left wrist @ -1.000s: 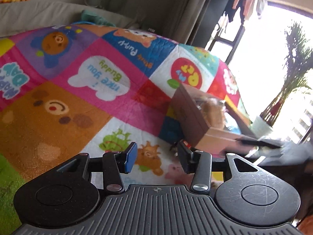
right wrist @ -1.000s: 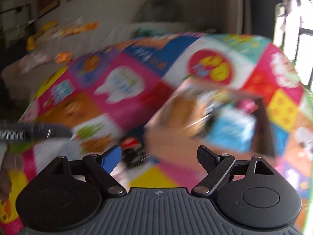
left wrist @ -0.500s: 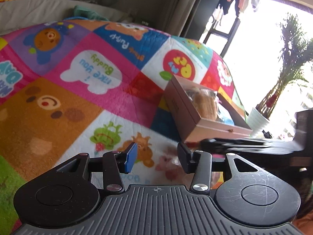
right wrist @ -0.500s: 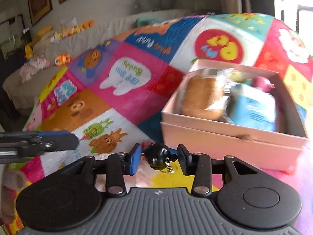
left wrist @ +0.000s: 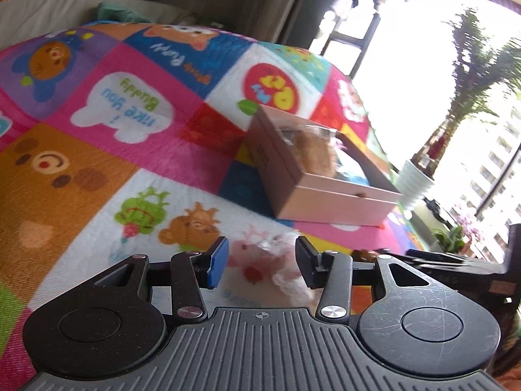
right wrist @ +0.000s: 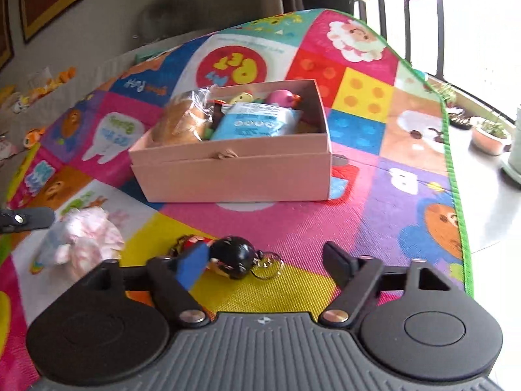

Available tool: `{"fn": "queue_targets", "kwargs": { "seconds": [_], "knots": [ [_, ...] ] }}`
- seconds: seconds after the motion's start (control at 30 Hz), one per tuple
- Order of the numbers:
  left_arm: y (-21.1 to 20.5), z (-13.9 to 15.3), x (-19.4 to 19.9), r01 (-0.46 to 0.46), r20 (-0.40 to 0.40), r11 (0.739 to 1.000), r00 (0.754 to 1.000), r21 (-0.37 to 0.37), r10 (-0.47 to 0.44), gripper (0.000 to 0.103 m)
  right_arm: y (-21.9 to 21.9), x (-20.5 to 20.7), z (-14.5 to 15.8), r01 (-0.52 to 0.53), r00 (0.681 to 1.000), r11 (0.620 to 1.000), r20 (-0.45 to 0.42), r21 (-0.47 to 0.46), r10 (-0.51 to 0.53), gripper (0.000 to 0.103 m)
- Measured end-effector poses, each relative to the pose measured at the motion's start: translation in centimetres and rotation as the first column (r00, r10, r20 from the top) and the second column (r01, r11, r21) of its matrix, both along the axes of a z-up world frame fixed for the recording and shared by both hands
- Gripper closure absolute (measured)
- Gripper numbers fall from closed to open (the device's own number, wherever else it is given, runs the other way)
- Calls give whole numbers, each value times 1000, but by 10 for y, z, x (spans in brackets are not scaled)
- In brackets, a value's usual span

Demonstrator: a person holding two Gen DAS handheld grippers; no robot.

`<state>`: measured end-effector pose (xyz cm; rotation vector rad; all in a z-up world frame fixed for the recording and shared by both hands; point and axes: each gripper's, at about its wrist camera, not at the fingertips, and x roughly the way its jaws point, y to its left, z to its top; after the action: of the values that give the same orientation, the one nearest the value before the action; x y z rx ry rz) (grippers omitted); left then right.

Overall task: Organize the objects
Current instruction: 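Move the left gripper toward the pink lace cloth and the right toward the doll keychain, then grasp the pink lace cloth with the left gripper while the right grasps the black-headed doll keychain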

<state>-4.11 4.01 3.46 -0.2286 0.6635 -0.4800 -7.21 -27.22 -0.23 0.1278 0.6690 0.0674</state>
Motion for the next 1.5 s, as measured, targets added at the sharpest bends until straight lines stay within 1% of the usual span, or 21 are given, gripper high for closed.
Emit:
{"fn": "queue_targets", "kwargs": {
  "seconds": [0.13,0.2,0.3,0.37,0.43,0.5,0.53,0.57,0.7,0.83,1.0,1.1,1.2,1.23,1.33,1.4,1.5],
  "knots": [
    [-16,7,-9,91,42,996,995,9,-91,54,4,-3,-3,-9,1000,1000,8,-7,9,14],
    [-26,10,-14,131,62,991,989,29,-132,54,6,-2,-3,-13,1000,1000,5,-9,13,0],
    [-43,10,-19,164,71,983,983,84,-170,54,8,0,-5,-25,1000,1000,-14,-5,25,0],
    [-51,7,-20,160,65,977,983,140,-170,53,11,0,-7,-48,998,999,-48,3,48,0],
    [-56,4,-21,134,67,968,986,212,-152,53,16,-1,-8,-66,996,998,-58,-7,66,0],
    [-58,-2,-18,73,78,953,992,295,-100,53,18,0,-9,-73,995,997,-67,-21,71,0],
    [-57,-4,-15,42,80,945,994,324,-71,53,19,0,-9,-72,995,997,-68,-26,70,0],
    [-55,-7,-12,23,72,943,996,333,-50,53,20,0,-9,-72,995,997,-69,-31,69,0],
    [-44,-13,-3,19,21,957,999,291,-26,52,20,0,-9,-73,995,997,-69,-36,70,0],
    [-46,-23,1,8,-23,954,1000,301,-1,49,21,0,-10,-72,995,996,-71,-44,69,0],
    [-38,-30,2,1,-26,973,1000,231,5,48,23,1,-10,-72,995,995,-77,-64,67,0],
    [-36,-33,-3,5,3,975,1000,222,-5,49,24,2,-11,-74,995,995,-80,-74,68,0],
    [-39,-33,-6,-1,16,972,1000,234,-3,49,26,3,-11,-75,994,993,-84,-88,68,0],
    [-40,-32,-7,7,7,974,1000,228,-9,51,26,3,-12,-76,994,993,-86,-93,68,0],
    [-42,-30,-8,70,-23,980,998,185,-66,63,29,4,-12,-78,994,991,-90,-107,68,0],
    [-47,-31,-9,89,-27,980,996,178,-86,64,30,4,-12,-79,993,990,-93,-113,69,0],
    [-53,-31,-8,82,-15,977,997,195,-80,64,31,4,-12,-79,993,990,-95,-118,68,0]
  ]
}}
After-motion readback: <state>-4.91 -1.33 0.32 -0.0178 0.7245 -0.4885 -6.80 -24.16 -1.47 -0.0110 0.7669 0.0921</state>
